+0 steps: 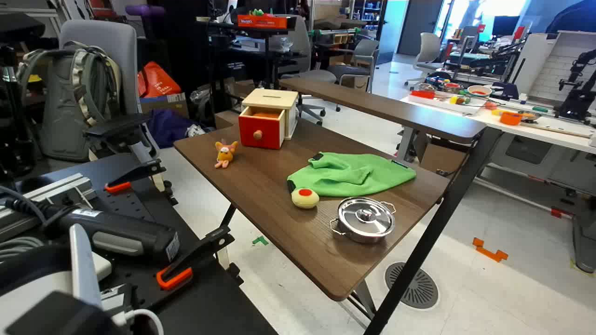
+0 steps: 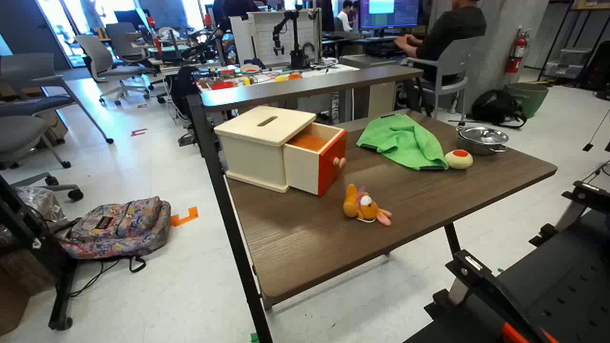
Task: Fold the green towel
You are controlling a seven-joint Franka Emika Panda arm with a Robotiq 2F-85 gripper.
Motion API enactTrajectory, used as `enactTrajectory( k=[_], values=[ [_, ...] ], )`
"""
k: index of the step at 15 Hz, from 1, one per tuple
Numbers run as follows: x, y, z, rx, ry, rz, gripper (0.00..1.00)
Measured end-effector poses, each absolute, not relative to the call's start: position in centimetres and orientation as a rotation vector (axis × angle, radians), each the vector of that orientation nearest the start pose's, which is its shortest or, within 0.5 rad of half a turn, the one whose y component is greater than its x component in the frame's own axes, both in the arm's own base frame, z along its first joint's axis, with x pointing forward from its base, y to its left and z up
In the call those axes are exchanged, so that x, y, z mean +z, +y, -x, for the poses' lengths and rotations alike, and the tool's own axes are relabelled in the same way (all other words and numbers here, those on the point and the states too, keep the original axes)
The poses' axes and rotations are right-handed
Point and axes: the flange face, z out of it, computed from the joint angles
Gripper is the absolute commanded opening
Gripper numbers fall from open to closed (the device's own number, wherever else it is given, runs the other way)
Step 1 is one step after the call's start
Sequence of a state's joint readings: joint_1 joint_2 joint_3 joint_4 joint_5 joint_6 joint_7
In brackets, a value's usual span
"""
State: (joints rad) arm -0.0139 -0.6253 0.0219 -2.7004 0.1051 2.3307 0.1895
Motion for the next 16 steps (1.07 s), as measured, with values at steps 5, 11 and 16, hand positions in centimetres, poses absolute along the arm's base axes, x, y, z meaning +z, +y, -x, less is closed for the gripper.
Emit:
enactTrajectory(
  k=[5, 11, 16],
  values=[
    [44.3, 0.5, -37.0, -0.378, 0.372, 2.999, 1.00],
    [44.1, 1.1, -37.7, -0.399, 0.322, 3.017, 1.00],
    [43.6, 4.1, -41.6, -0.367, 0.008, 3.055, 1.00]
  ],
)
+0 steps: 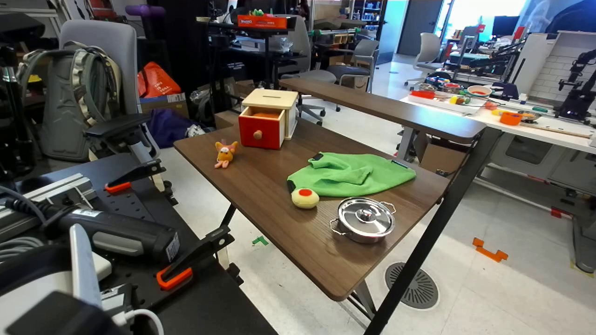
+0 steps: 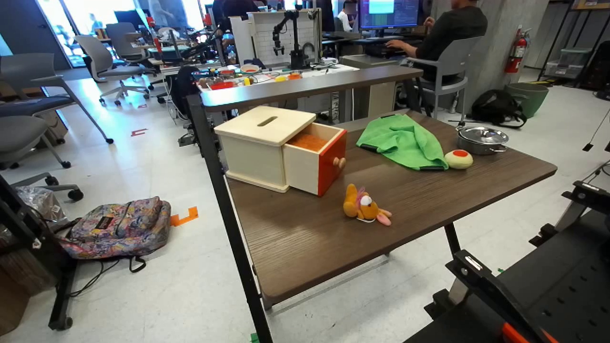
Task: Fold the green towel
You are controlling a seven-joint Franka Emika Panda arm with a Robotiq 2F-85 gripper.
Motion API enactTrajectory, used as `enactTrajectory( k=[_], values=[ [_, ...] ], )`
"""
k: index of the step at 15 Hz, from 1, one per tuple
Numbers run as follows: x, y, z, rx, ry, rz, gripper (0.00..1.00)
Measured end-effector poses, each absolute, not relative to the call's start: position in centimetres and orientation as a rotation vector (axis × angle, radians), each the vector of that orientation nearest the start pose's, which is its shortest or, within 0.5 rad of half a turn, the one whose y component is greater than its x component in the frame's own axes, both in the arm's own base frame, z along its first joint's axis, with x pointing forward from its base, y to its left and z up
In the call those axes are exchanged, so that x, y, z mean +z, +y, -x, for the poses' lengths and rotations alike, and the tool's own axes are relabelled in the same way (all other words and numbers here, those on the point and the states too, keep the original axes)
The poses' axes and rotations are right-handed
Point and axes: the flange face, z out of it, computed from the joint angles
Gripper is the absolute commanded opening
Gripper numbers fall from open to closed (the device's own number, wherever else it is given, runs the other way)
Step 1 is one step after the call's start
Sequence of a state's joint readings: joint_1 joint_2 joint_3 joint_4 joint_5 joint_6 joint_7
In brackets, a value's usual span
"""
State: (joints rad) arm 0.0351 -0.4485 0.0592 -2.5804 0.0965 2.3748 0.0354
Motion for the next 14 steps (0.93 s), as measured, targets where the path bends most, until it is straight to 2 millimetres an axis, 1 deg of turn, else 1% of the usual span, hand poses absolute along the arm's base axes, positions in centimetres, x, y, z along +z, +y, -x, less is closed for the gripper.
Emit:
enactTrajectory(
  k=[2, 5, 7, 10, 12, 14],
  values=[
    [42.4, 5.2, -43.3, -0.313, -0.129, 3.092, 1.00],
    [40.1, 5.5, -45.7, -0.242, -0.315, 3.217, 1.00],
    [38.4, 4.7, -47.3, -0.202, -0.432, 3.311, 1.00],
    [35.5, 2.8, -49.5, -0.135, -0.580, 3.443, 1.00],
    [33.6, 2.0, -50.6, -0.097, -0.642, 3.490, 1.00],
    [32.5, 1.9, -51.3, -0.074, -0.667, 3.502, 1.00]
  ],
)
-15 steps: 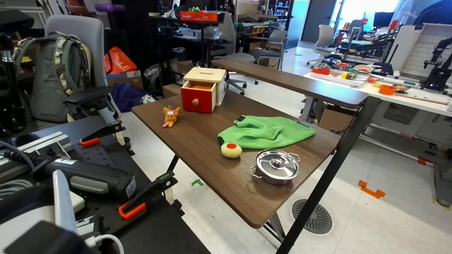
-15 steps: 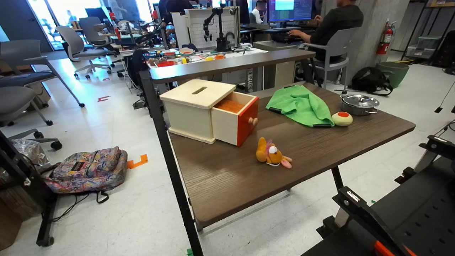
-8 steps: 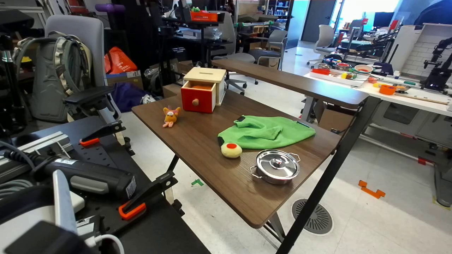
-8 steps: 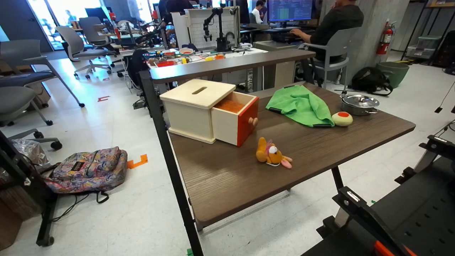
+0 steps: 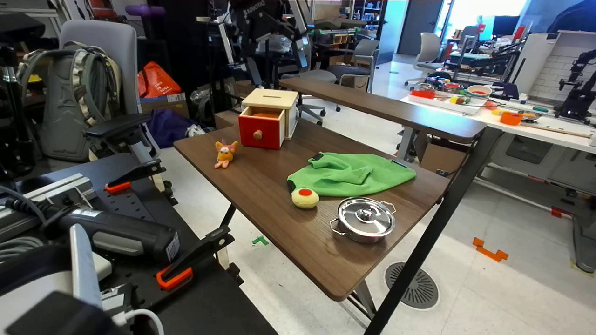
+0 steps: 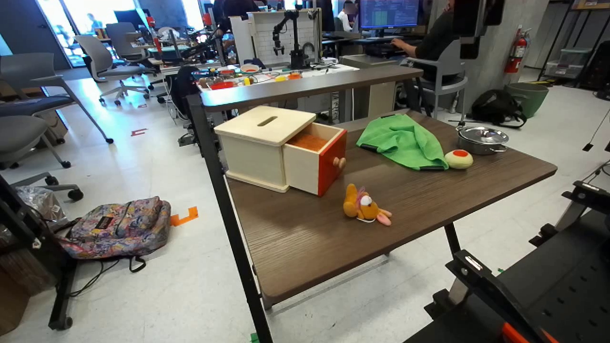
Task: Fold the green towel
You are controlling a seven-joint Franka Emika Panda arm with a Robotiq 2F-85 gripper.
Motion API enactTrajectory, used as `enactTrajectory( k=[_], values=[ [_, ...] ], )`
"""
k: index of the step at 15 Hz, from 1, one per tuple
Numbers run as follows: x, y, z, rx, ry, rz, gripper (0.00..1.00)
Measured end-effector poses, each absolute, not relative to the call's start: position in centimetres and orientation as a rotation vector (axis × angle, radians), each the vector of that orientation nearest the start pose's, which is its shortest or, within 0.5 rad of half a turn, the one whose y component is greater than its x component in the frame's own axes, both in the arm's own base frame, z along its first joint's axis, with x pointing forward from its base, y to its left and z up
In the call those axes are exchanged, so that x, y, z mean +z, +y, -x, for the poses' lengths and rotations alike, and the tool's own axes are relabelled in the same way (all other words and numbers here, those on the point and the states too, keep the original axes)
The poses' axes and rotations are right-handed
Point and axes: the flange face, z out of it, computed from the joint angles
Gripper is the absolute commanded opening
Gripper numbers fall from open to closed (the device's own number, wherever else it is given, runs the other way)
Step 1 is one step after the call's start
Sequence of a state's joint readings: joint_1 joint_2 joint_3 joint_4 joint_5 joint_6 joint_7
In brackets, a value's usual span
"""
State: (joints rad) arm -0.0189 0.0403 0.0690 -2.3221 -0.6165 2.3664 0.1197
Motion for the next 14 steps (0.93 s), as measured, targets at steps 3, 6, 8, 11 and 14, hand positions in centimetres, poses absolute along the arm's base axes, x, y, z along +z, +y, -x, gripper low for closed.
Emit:
enactTrajectory(
  k=[3, 6, 8, 11, 14],
  values=[
    [32.6, 1.9, -51.7, -0.081, -0.671, 3.503, 1.00],
    [32.6, 1.9, -51.7, -0.082, -0.671, 3.503, 1.00],
    [32.3, 2.0, -51.7, -0.068, -0.679, 3.502, 1.00],
    [30.6, 2.0, -51.7, 0.016, -0.773, 3.470, 1.00],
    [28.2, 1.7, -52.2, 0.118, -0.874, 3.421, 1.00]
  ],
)
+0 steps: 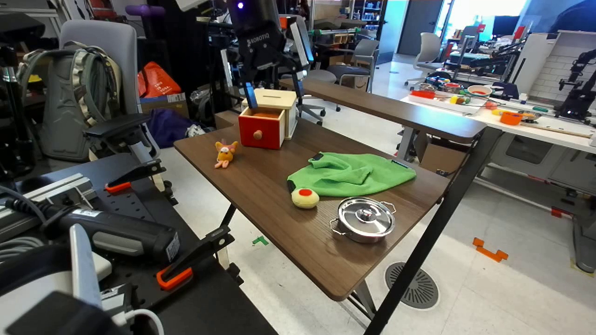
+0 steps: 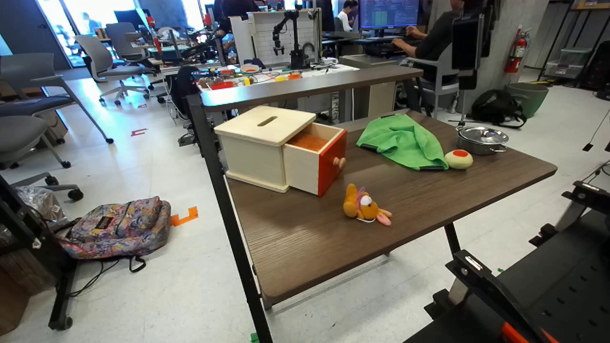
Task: Fold the green towel
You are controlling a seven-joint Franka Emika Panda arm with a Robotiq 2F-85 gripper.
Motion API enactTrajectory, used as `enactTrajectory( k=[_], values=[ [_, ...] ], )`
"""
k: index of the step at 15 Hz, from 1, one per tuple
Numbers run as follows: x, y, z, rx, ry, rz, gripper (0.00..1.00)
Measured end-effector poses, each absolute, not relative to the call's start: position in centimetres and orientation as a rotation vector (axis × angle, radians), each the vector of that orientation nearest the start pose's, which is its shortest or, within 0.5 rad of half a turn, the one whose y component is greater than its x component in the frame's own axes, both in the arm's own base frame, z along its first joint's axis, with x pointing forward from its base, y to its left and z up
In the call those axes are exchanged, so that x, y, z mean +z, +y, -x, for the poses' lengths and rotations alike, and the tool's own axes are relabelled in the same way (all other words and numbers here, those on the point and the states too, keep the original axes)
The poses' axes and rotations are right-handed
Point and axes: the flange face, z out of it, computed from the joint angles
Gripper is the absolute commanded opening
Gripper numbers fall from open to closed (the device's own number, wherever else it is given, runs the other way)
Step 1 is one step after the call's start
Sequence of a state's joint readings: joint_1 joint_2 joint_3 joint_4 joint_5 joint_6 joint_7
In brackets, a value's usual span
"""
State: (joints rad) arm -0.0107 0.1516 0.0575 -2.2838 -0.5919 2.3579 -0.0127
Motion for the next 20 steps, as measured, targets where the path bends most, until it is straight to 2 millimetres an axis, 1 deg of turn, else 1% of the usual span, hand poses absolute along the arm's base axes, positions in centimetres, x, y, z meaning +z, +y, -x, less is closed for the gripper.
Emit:
enactTrajectory(
  k=[6, 9, 11, 15, 20],
  values=[
    [23.1, 1.1, -53.5, 0.373, -1.065, 3.287, 1.00],
    [20.5, 1.1, -53.7, 0.520, -1.161, 3.199, 1.00],
    [19.2, 1.0, -53.8, 0.588, -1.203, 3.156, 1.00],
    [17.4, 0.7, -54.2, 0.706, -1.266, 3.081, 1.00],
    [15.5, 0.6, -55.1, 0.808, -1.313, 2.998, 1.00]
  ],
)
